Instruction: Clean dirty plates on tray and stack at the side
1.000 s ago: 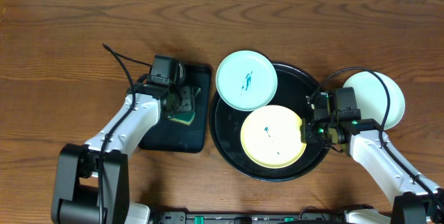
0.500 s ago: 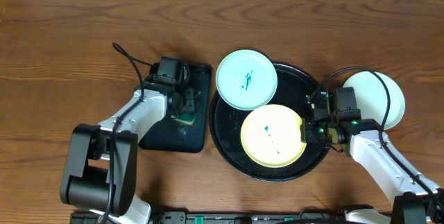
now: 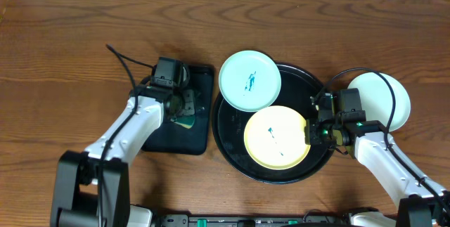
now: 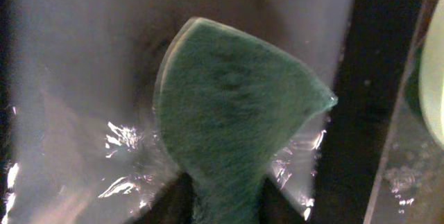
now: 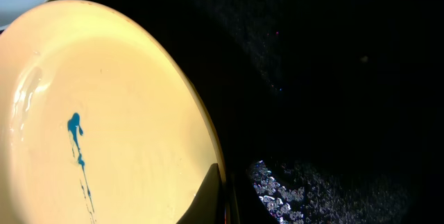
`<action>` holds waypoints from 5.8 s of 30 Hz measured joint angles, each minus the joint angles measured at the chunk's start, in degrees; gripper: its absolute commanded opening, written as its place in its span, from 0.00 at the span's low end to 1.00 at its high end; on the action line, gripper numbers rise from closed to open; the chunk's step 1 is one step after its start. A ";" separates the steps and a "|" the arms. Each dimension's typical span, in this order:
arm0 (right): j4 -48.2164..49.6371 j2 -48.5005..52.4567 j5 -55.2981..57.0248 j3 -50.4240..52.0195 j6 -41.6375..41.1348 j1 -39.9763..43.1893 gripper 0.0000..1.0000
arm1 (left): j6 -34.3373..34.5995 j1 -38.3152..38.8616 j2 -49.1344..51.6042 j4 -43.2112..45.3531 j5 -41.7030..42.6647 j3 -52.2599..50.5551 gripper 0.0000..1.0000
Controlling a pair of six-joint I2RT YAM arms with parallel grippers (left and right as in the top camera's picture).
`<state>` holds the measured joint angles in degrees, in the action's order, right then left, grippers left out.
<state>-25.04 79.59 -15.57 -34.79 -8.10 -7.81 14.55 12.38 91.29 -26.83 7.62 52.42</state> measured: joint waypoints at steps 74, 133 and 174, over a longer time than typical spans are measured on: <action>-0.22 0.00 0.24 0.00 0.00 -0.46 0.01 | -32.87 -28.94 0.70 -10.99 51.87 -1.27 0.07; 0.15 0.00 1.07 0.02 0.00 -0.46 0.01 | -62.62 -33.14 0.68 -22.38 79.54 -1.42 0.07; 0.81 0.00 1.33 0.48 -0.02 -0.46 0.01 | 1.16 7.30 0.52 -0.70 -0.52 -0.68 0.08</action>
<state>-24.23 79.59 -14.24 -34.30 -8.12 -8.27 15.70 19.68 91.81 -27.53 7.09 51.75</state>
